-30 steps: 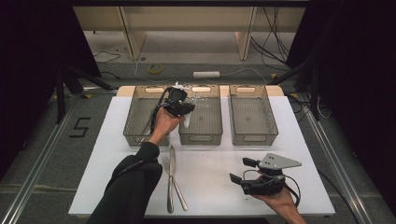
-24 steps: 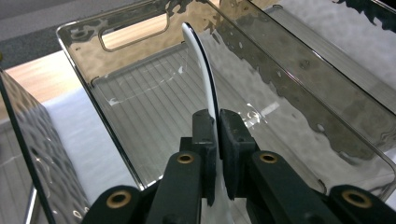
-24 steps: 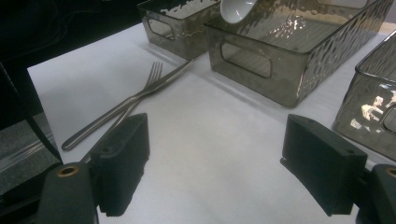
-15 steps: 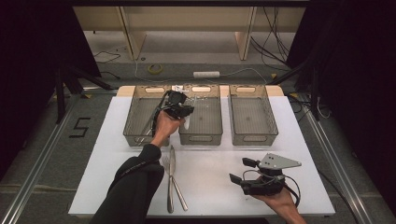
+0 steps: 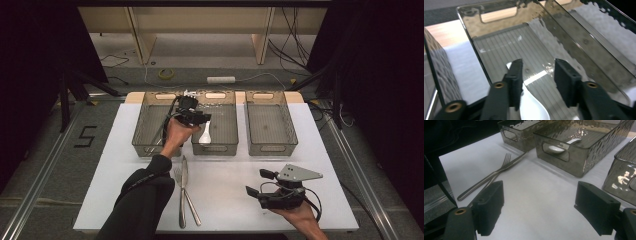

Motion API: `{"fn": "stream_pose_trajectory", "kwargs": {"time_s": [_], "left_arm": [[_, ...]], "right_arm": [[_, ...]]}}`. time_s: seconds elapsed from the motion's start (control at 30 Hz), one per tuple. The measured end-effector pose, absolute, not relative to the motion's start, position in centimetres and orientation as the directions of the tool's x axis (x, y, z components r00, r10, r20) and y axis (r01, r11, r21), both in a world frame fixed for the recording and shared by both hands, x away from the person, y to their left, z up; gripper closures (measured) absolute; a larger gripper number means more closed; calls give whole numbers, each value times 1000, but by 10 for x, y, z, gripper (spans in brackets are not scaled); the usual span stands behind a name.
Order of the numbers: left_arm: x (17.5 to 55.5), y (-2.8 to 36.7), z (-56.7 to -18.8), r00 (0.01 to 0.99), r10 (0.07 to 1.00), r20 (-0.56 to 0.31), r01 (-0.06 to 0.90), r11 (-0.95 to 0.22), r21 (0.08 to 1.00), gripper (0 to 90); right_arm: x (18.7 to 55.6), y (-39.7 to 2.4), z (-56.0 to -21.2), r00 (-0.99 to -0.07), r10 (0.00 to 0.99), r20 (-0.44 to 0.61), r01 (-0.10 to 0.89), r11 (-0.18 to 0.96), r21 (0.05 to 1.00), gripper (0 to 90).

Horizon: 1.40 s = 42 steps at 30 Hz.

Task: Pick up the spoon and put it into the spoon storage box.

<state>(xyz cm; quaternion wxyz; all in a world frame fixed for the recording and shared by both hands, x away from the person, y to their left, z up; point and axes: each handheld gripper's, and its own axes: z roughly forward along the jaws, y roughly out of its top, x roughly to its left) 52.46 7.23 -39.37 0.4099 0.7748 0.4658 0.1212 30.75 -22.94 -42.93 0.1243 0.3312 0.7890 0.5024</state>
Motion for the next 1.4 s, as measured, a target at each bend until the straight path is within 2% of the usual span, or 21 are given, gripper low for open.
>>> {"fn": "stream_pose_trajectory", "kwargs": {"time_s": [0.13,0.4,0.63,0.83,1.03,1.13,1.4], "left_arm": [[514,74,-385,550,805,-223,636,-231,736,400],[481,79,-372,594,775,-216,615,-264,743,285],[450,89,-372,626,744,-233,602,-272,750,250],[429,88,-377,659,726,-197,589,-335,736,230],[407,85,-386,687,697,-203,589,-371,718,212],[400,86,-390,695,681,-230,598,-370,711,199],[386,87,-399,716,661,-225,589,-399,703,186]], "right_arm": [[307,-229,-429,-748,650,136,399,276,874,240],[307,-229,-429,-746,652,136,401,276,874,241],[307,-230,-429,-742,655,144,403,264,876,241],[306,-228,-428,-744,654,136,399,272,876,240],[305,-228,-428,-745,653,135,396,271,877,240],[305,-228,-428,-745,654,134,396,271,877,240],[305,-228,-428,-743,655,135,396,269,878,239]]}}
